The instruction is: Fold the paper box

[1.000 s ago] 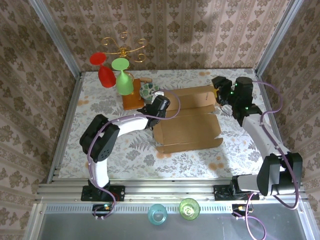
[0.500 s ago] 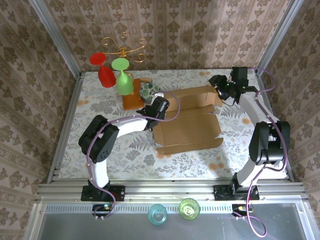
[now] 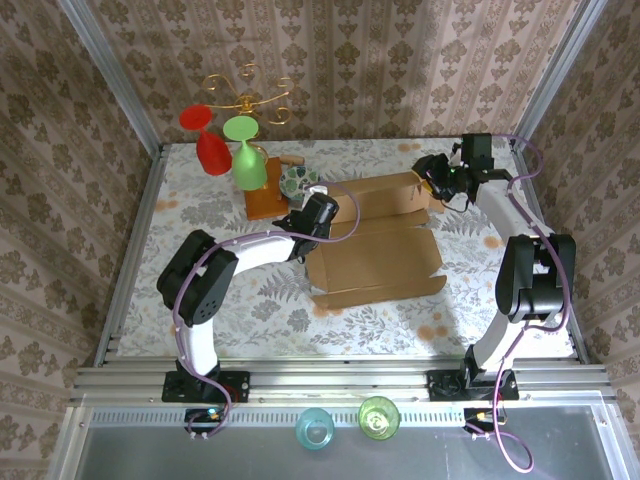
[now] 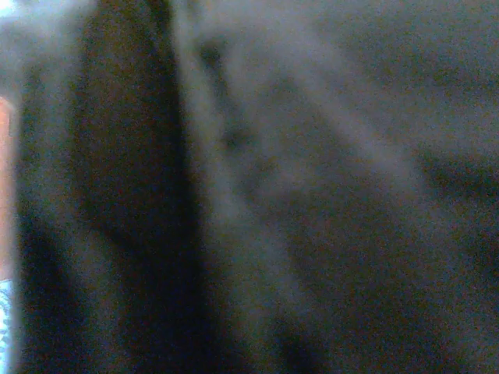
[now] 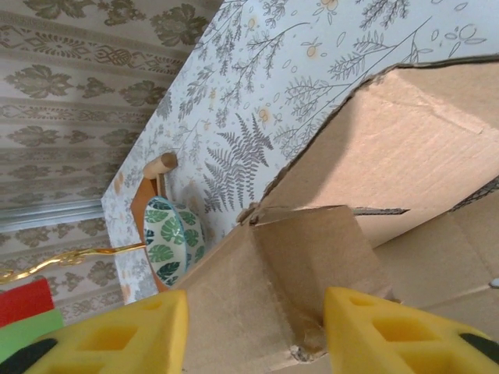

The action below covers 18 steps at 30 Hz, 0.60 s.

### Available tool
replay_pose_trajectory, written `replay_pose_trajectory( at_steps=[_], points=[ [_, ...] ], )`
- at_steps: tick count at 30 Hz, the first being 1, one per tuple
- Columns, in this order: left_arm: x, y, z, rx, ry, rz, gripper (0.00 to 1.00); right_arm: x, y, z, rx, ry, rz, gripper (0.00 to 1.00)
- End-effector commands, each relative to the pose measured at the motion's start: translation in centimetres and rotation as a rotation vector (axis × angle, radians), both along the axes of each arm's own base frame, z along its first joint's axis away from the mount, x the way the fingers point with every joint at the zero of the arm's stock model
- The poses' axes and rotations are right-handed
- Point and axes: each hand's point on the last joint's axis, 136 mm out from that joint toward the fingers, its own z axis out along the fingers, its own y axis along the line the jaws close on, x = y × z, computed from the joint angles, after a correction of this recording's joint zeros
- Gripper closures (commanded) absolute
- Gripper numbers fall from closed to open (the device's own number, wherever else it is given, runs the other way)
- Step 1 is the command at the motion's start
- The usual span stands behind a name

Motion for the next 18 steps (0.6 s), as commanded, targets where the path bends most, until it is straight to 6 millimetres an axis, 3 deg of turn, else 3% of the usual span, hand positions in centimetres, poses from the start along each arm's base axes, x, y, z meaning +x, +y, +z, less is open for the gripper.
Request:
replay_pose_trajectory(
  at_steps=[1,14,16,18],
  points=[
    [-0.4,0.5,-0.3,0.064,0.028,-0.028,1.0,0.0,1.3,0.5,0.056,-0.01,0.033,0.54],
    [-0.4,0.4,-0.1,0.058,0.032,-0.028,1.0,0.2,1.3,0.6,0.181,-0.019,-0.055,0.87],
    [-0.5,0.5,-0.1,0.058,0.033,-0.026,1.0,0.1,0.9,1.0,0.187,-0.03,-0.072,0.86],
    [-0.5,0.6,-0.1,0.06,0.032,-0.026,1.0,-0.2,0.0,1.3,0.168,-0.039,-0.089,0.75]
  ],
)
